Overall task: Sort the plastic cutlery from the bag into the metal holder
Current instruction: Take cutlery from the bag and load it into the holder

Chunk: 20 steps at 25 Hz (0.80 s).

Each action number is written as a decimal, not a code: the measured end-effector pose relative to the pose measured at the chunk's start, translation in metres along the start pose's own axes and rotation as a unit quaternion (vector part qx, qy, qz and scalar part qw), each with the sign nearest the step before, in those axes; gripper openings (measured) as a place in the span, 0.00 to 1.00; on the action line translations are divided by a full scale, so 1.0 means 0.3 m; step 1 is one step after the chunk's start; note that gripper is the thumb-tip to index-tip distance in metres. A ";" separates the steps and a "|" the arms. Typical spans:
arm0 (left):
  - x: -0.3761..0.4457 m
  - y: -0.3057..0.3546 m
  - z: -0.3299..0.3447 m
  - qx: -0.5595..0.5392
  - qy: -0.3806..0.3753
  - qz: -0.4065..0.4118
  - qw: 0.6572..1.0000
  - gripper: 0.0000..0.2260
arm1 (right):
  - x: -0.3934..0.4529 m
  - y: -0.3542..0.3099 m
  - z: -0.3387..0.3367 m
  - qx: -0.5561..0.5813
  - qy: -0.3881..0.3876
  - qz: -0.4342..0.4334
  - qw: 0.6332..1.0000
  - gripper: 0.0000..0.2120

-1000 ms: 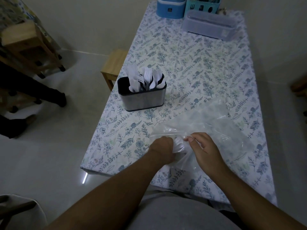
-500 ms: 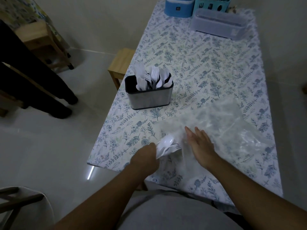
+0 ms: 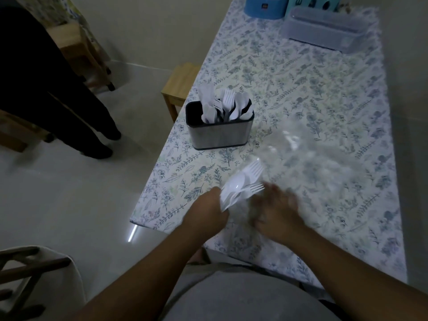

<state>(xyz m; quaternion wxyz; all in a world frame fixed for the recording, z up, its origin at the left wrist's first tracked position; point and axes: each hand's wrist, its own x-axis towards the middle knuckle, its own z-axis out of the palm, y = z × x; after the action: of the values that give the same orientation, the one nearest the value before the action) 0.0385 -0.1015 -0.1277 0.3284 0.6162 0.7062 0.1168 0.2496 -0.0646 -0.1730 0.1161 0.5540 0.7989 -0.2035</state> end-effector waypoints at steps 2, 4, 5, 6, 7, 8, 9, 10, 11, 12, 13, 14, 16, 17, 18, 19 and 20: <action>0.046 0.065 0.021 -0.008 -0.013 -0.006 1.000 0.09 | -0.023 -0.016 0.022 -0.008 -0.007 -0.086 0.996 0.36; 0.086 0.107 0.052 -0.019 -0.032 -0.031 0.999 0.11 | -0.050 -0.008 0.033 0.050 -0.010 -0.083 0.995 0.34; 0.102 0.115 0.072 -0.026 -0.042 -0.043 0.998 0.14 | -0.063 0.004 0.037 0.094 0.024 -0.062 0.993 0.31; 0.111 0.119 0.093 -0.032 -0.055 -0.053 0.997 0.19 | -0.076 0.019 0.042 0.139 0.076 -0.033 0.987 0.25; 0.117 0.123 0.114 -0.033 -0.073 -0.062 0.995 0.25 | -0.087 0.039 0.049 0.180 0.133 0.005 0.975 0.18; 0.113 0.130 0.131 -0.021 -0.092 -0.071 0.993 0.33 | -0.095 0.056 0.052 0.225 0.176 0.044 0.957 0.12; 0.105 0.137 0.148 -0.002 -0.104 -0.075 0.992 0.39 | -0.101 0.066 0.049 0.280 0.198 0.084 0.935 0.07; 0.095 0.146 0.162 0.022 -0.104 -0.075 0.991 0.43 | -0.105 0.070 0.039 0.339 0.203 0.125 0.910 0.04; 0.087 0.149 0.174 0.036 -0.093 -0.070 0.993 0.45 | -0.106 0.069 0.029 0.386 0.196 0.165 0.887 0.03; 0.079 0.152 0.177 0.040 -0.079 -0.065 0.994 0.44 | -0.108 0.068 0.018 0.419 0.189 0.196 0.866 0.05; 0.077 0.150 0.176 0.037 -0.064 -0.059 0.996 0.41 | -0.107 0.067 0.012 0.440 0.182 0.214 0.853 0.06; 0.077 0.143 0.172 0.031 -0.048 -0.054 0.997 0.37 | -0.109 0.064 0.011 0.450 0.173 0.219 0.848 0.07; 0.081 0.128 0.157 0.012 -0.025 -0.045 0.999 0.29 | -0.117 0.055 0.012 0.452 0.158 0.205 0.854 0.09; 0.091 0.115 0.160 -0.003 -0.011 -0.043 0.999 0.26 | -0.120 0.051 0.012 0.447 0.156 0.197 0.858 0.09; 0.095 0.115 0.154 -0.025 0.002 -0.045 0.999 0.23 | -0.121 0.051 0.012 0.439 0.154 0.193 0.864 0.10; 0.105 0.114 0.151 -0.050 0.019 -0.048 0.997 0.19 | -0.121 0.050 0.012 0.427 0.151 0.192 0.870 0.11; 0.116 0.121 0.142 -0.077 0.033 -0.054 0.995 0.14 | -0.121 0.046 0.006 0.415 0.147 0.195 0.877 0.11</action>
<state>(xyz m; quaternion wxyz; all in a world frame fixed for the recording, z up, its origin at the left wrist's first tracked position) 0.0925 -0.0709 -0.1505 0.3575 0.5455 0.7379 0.1732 0.2755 -0.0917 -0.1624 -0.2059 0.7193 0.5253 -0.4053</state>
